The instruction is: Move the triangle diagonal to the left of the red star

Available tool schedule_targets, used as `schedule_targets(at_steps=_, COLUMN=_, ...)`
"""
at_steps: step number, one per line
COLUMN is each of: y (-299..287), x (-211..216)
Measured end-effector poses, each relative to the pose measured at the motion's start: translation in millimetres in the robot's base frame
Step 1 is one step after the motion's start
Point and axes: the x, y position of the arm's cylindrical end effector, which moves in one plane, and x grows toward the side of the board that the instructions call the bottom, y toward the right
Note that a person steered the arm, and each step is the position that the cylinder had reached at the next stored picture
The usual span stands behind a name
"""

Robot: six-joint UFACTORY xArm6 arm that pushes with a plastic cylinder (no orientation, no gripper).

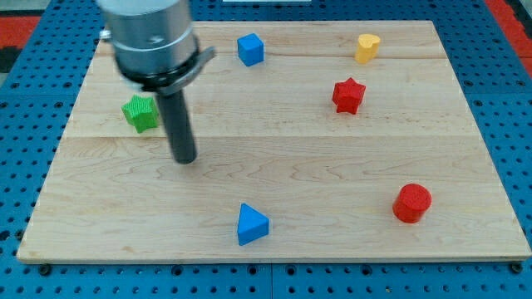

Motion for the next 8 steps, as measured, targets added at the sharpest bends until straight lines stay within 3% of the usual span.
schedule_targets(at_steps=1, y=-7, x=59)
schedule_targets(at_steps=2, y=66, x=98)
schedule_targets(at_steps=3, y=138, x=98)
schedule_targets(at_steps=4, y=165, x=99)
schedule_targets(at_steps=6, y=236, x=84)
schedule_targets(at_steps=7, y=244, x=42)
schedule_targets(at_steps=8, y=216, x=-10)
